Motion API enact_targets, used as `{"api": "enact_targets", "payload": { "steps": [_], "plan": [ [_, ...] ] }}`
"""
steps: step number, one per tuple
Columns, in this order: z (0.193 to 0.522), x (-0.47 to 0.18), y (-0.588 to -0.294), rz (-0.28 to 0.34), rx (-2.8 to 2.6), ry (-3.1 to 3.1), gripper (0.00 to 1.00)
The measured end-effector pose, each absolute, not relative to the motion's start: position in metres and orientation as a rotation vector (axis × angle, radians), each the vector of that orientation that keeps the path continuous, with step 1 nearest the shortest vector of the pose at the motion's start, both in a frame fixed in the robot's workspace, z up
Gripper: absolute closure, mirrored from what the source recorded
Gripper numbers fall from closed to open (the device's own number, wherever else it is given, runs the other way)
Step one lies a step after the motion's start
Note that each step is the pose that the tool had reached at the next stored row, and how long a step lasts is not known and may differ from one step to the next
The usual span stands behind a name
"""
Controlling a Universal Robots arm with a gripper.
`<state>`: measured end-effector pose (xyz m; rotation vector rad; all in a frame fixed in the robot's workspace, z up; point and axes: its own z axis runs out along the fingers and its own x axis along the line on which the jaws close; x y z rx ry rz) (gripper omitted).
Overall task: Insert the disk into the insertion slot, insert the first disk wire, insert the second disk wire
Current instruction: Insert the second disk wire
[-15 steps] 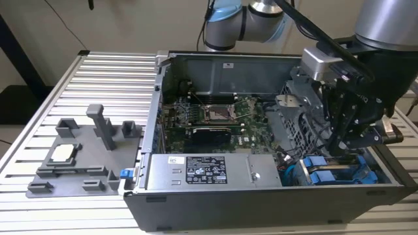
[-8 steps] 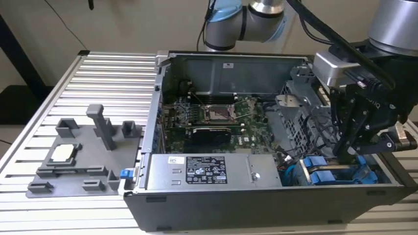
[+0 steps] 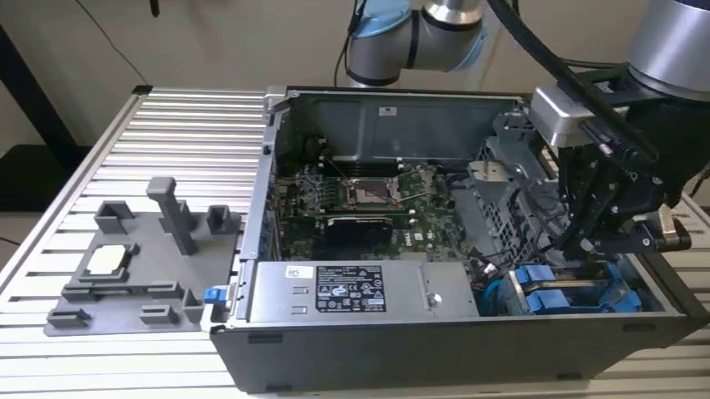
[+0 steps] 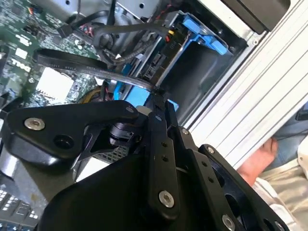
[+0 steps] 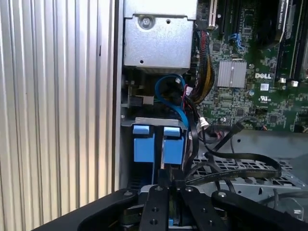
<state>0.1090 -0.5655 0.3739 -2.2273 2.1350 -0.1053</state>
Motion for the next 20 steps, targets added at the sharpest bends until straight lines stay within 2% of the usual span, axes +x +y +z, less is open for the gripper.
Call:
{"api": "enact_targets", "payload": {
  "steps": [4, 16, 20],
  "plan": [
    [0.374, 0.109, -0.566, -0.034, -2.185, 2.112, 0.84],
    [0.373, 0.137, -0.567, 0.080, -2.231, 2.164, 0.84],
    [0.370, 0.138, -0.570, 0.093, -2.235, 2.169, 0.84]
  ]
}}
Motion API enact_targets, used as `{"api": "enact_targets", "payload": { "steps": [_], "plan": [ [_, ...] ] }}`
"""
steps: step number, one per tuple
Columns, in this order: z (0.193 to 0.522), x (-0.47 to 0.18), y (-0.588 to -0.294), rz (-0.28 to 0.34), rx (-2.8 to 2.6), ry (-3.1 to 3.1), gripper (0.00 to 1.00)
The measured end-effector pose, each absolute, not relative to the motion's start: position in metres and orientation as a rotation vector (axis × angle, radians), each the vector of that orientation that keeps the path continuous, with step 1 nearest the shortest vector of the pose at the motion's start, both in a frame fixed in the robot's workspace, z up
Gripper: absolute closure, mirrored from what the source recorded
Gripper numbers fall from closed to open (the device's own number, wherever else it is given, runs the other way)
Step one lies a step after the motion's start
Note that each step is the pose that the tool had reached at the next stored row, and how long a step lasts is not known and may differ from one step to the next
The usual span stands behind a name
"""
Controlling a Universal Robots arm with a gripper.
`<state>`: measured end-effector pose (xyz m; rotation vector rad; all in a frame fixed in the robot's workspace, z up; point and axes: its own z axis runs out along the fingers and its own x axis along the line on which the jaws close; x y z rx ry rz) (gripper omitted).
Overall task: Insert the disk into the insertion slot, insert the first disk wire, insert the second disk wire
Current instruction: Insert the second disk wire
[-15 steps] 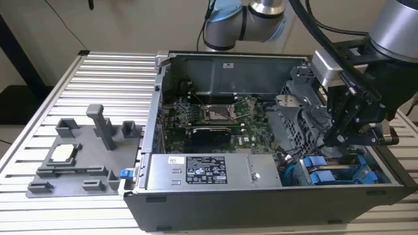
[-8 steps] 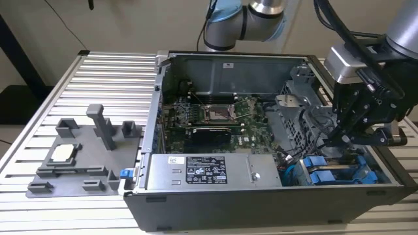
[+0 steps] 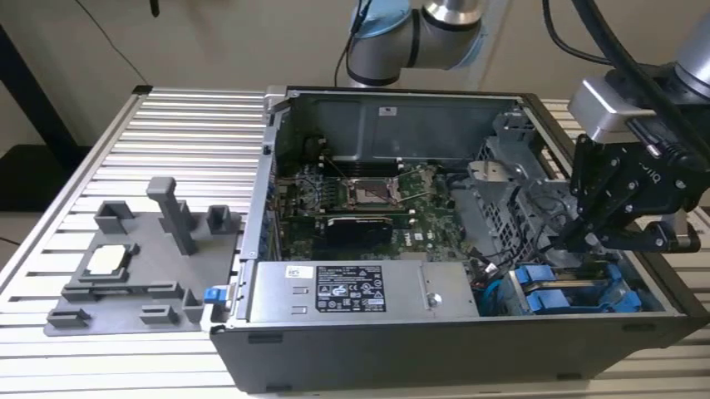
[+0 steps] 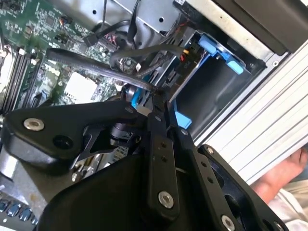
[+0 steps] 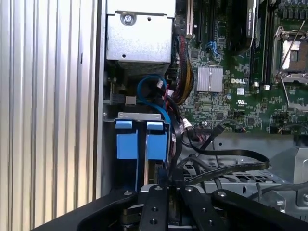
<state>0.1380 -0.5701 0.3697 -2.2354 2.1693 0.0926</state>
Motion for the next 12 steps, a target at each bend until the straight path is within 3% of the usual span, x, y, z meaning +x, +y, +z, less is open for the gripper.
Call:
{"api": "enact_targets", "payload": {
  "steps": [12],
  "plan": [
    [0.3608, 0.1388, -0.5764, 0.097, -2.231, 2.166, 0.84]
  ]
}}
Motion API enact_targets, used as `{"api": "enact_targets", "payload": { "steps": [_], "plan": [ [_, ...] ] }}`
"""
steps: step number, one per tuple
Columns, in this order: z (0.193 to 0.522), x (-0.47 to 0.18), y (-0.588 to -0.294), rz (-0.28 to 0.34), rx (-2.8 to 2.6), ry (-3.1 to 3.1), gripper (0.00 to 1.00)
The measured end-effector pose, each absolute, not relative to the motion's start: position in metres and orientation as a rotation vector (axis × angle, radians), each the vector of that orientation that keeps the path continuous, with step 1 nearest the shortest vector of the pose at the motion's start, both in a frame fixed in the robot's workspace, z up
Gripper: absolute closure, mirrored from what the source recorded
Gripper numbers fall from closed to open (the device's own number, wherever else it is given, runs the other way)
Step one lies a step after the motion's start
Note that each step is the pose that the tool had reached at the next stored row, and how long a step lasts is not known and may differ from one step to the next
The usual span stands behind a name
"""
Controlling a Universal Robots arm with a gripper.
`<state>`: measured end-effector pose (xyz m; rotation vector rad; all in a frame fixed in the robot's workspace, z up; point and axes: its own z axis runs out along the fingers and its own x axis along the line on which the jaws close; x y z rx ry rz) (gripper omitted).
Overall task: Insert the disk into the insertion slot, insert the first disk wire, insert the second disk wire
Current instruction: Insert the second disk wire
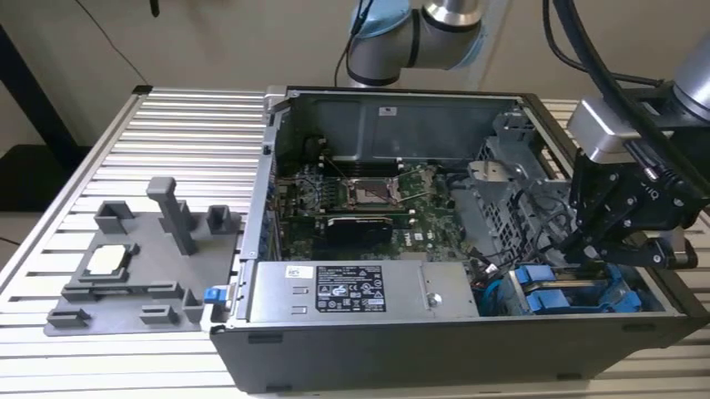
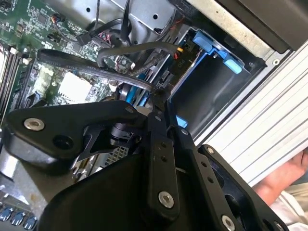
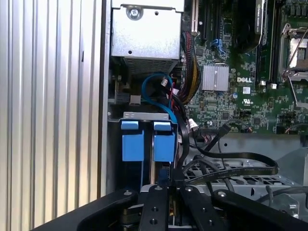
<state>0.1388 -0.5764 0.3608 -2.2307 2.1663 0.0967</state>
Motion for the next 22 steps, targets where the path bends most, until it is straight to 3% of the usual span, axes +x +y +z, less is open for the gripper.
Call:
{"api": "enact_targets", "payload": {
  "steps": [22],
  "plan": [
    [0.346, 0.141, -0.576, 0.081, -2.208, 2.163, 0.84]
  ]
}}
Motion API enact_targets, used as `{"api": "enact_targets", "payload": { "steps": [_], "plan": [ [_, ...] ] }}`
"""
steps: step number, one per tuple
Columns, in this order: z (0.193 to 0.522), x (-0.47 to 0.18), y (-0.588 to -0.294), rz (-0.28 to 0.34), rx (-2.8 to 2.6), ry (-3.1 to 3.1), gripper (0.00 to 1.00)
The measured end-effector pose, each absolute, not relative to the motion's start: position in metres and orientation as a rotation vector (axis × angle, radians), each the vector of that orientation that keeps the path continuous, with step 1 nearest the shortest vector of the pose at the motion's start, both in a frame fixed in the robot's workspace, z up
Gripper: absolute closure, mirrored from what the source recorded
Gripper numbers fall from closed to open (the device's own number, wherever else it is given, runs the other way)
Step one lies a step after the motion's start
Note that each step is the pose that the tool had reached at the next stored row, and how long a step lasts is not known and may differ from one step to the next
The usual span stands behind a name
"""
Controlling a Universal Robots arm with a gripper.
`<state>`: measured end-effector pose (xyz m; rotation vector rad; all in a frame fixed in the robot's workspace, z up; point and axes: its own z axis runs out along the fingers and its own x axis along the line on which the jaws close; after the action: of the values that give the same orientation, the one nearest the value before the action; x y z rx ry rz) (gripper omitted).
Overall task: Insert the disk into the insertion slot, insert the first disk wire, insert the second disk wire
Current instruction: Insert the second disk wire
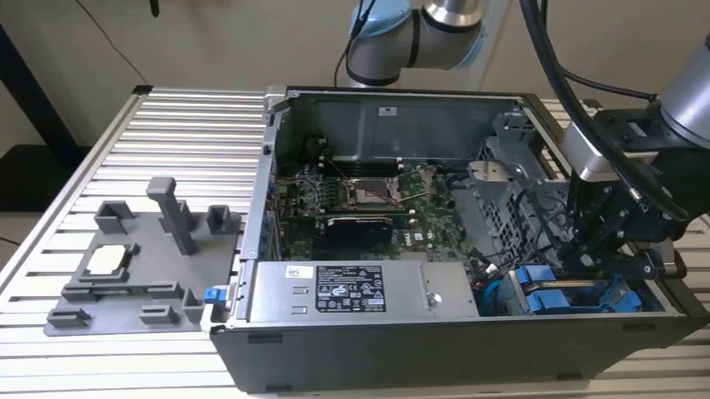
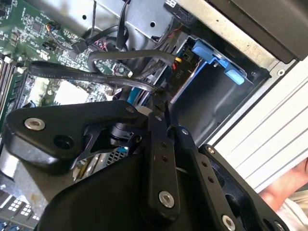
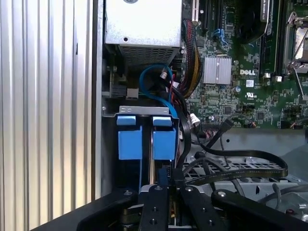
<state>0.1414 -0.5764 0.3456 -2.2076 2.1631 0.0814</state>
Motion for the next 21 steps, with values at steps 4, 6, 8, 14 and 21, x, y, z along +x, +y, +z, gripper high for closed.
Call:
{"api": "enact_targets", "payload": {
  "steps": [4, 6, 8, 14, 21],
  "plan": [
    [0.3438, 0.1418, -0.5764, 0.079, -2.204, 2.165, 0.84],
    [0.3432, 0.1419, -0.5764, 0.079, -2.202, 2.166, 0.84],
    [0.3428, 0.1419, -0.5763, 0.078, -2.196, 2.171, 0.84],
    [0.3415, 0.1419, -0.5755, 0.078, -2.185, 2.182, 0.84],
    [0.3378, 0.1418, -0.5755, 0.078, -2.178, 2.188, 0.84]
  ]
}}
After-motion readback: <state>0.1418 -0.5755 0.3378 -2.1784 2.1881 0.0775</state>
